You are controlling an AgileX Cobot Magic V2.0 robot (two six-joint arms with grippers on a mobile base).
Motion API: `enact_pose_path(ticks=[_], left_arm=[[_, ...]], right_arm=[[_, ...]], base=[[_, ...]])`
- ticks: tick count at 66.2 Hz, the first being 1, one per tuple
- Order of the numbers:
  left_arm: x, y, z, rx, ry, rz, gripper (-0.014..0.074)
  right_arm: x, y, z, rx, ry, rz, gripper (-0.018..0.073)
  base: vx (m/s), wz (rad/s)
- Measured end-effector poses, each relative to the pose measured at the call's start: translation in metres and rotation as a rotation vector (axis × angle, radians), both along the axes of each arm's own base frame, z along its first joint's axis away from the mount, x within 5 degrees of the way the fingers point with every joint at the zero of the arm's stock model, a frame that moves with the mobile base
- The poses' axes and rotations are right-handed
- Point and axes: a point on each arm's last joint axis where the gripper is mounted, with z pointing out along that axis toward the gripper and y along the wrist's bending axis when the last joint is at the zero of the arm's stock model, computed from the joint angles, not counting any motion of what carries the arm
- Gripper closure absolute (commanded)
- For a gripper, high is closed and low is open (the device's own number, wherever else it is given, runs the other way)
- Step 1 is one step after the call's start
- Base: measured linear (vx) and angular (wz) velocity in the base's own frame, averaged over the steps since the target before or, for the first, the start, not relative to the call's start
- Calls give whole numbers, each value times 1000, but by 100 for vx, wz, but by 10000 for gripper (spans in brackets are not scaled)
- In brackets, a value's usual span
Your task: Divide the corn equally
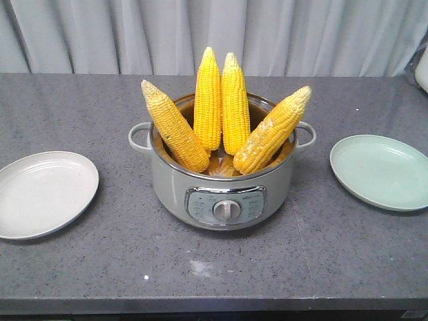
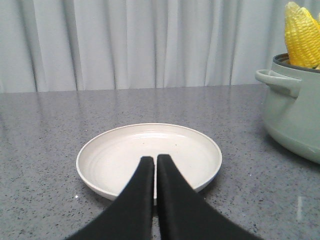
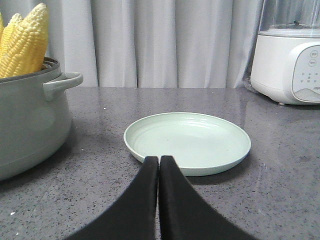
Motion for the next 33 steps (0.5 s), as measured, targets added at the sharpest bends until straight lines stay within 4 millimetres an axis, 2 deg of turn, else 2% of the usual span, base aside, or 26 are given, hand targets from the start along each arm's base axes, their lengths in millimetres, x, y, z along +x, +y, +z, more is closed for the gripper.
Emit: enact_pose_path(ticks=[33], left_arm=[[0,0,0,0,0,0,603]], right_arm=[[0,0,0,0,0,0,570]], base=[[3,0]])
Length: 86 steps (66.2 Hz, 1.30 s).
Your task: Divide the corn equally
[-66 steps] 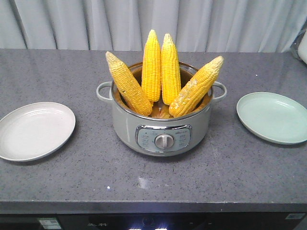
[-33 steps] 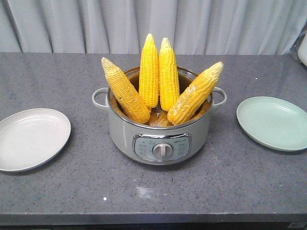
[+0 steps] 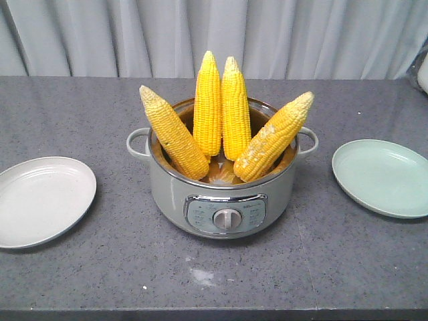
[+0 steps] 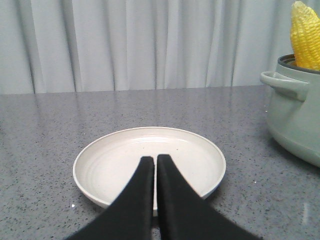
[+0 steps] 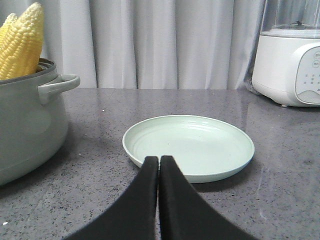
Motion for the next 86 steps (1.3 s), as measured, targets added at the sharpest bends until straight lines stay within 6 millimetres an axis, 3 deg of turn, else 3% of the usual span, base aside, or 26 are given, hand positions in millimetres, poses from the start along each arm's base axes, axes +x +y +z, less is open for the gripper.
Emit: enact_pose_path(ticks=[69,86], left_arm=[[0,0,1,0,-11,0,603],[0,0,8,-2,-88,1,603]], right_arm=[[0,0,0,0,-2,0,570],[0,0,9,-2,-101,-3,570]], base=[[0,0],[0,0]])
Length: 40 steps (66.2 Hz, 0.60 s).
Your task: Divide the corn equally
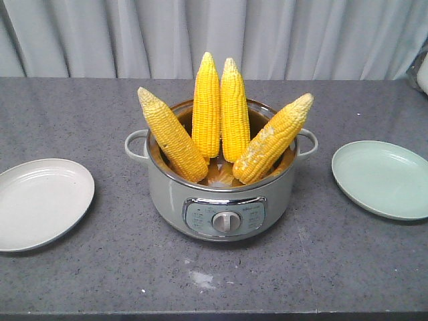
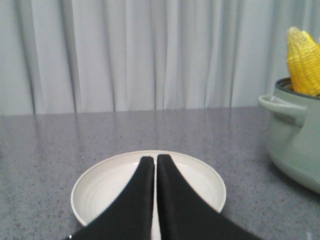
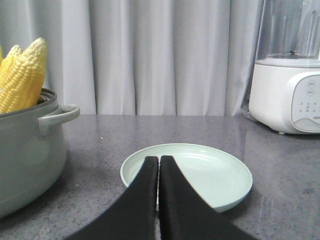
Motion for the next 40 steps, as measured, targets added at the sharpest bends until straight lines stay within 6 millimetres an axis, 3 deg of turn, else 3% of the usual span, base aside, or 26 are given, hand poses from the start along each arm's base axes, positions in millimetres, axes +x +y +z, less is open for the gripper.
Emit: enact_pose_path(ticks=[11,26,40], left_arm=[[-1,0,11,-65,-48,-5,603],[-9,0,78,-76,-99,-12,603],[20,-1,132,-67,125,-10,603]], right_arm=[[-2,0,10,-11,-9,0,570],[-3,0,78,-76,51,-3,570],[17,0,123,-76,211,5,570]], base=[[0,0],[0,0],[0,0]])
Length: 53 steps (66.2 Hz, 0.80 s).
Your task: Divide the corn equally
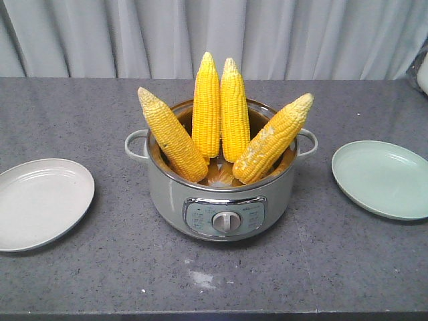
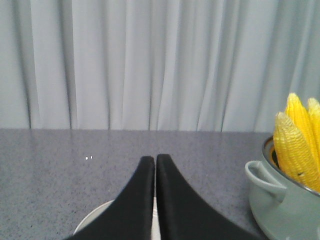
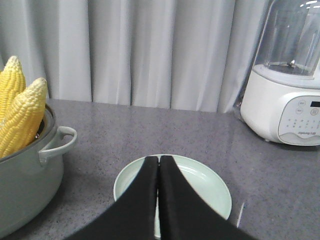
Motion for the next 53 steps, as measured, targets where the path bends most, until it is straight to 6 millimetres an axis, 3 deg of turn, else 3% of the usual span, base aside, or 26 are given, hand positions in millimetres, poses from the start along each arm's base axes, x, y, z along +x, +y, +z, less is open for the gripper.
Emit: enact_pose_path(ticks=[12,23,43,53], left_arm=[[39,-1,23,47,197,-10,603],[67,-2,17,72,311,-18,603],[83,-3,4,78,395,-22,598],[84,-3,3,79,402,-23,531]], right_arm=[[29,0,15,2,169,1,570],[49,-1,4,5,294,1,570],[58,0,-2,17,347,4,566],[58,0,-2,17,346,4,526]], base=[[0,0],[0,0],[0,0],[0,0]])
